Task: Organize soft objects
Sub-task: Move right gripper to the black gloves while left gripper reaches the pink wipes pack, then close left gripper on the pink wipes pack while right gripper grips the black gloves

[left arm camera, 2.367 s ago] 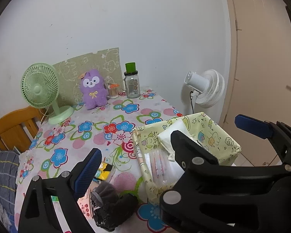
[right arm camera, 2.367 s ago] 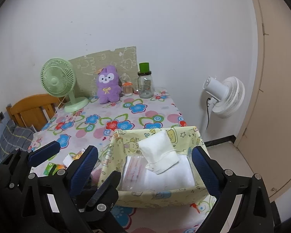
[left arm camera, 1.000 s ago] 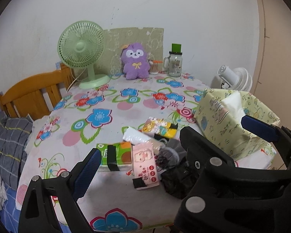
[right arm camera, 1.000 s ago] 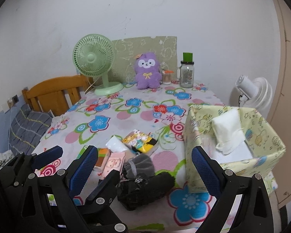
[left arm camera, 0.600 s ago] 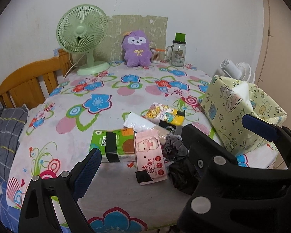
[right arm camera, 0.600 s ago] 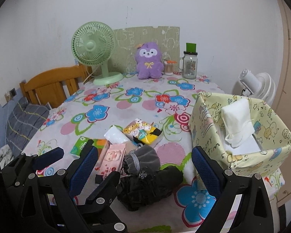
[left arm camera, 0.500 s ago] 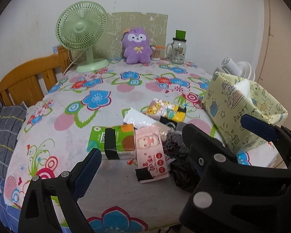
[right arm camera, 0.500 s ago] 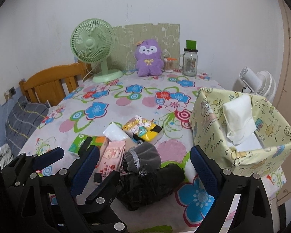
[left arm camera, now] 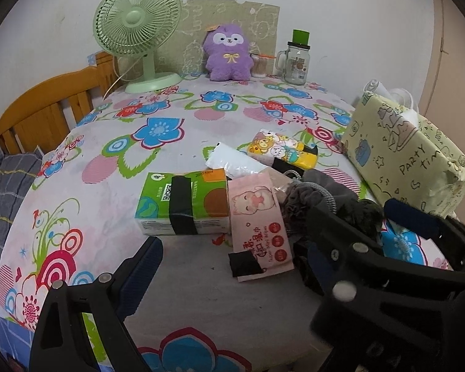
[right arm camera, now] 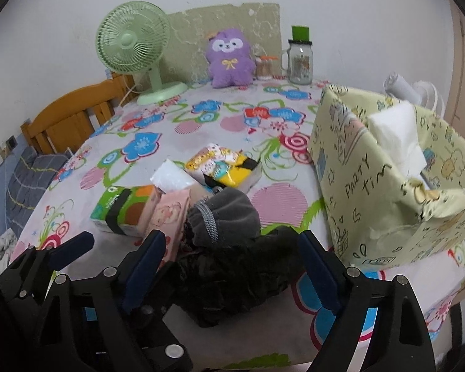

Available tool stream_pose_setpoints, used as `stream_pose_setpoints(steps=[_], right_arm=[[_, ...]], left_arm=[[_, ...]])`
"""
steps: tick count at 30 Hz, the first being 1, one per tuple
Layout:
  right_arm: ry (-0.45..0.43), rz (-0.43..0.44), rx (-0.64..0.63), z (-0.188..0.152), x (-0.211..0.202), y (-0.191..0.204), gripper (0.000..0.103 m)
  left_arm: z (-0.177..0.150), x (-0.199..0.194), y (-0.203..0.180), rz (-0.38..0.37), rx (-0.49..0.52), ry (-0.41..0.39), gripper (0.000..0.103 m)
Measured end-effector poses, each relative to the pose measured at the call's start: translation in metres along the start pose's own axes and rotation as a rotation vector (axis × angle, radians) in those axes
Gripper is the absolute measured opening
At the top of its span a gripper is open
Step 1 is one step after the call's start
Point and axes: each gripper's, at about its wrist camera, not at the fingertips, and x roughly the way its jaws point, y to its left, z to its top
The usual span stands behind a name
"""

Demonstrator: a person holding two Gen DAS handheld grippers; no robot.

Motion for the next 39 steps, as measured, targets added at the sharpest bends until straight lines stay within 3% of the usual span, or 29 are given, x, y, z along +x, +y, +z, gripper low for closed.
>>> stream_pose_setpoints(steps=[10,14,19,21,24,33,39], right_arm=[[0.037,-0.025,0.023,-0.003,0.011,-0.004,0.058],[0.034,-0.021,0.023,-0.003,0.011,-0.005,0.050],[0.030,-0.006,0.023,-0.004,0.009,-0.002,0.041],[0.030,-0.002,0.023,-0.003,0.010,-0.001,0.040],[0.024,0.006,0.017,-0.003,0.009,0.001,0.038],[0.006,0.005,0.011,-0.001,0.002,0.002,0.037],[-0.030,0.005,0.009,0.006,-0.010,0.001,0.037]], left_arm=[[-0.001,0.011,-0.004,0.018,0.013,0.026,0.094],[-0.001,0.012,-0.006,-0.010,0.012,0.034,0.078],[-0.001,0.013,-0.006,-0.049,0.002,0.047,0.065],[-0.001,0.013,-0.006,-0.040,0.002,0.049,0.049],[0.000,0.013,-0.007,-0.003,0.010,0.051,0.041],[0.001,0.011,-0.005,-0.024,-0.011,0.060,0.040],[0.006,-0.003,-0.008,-0.025,-0.010,0.025,0.040]])
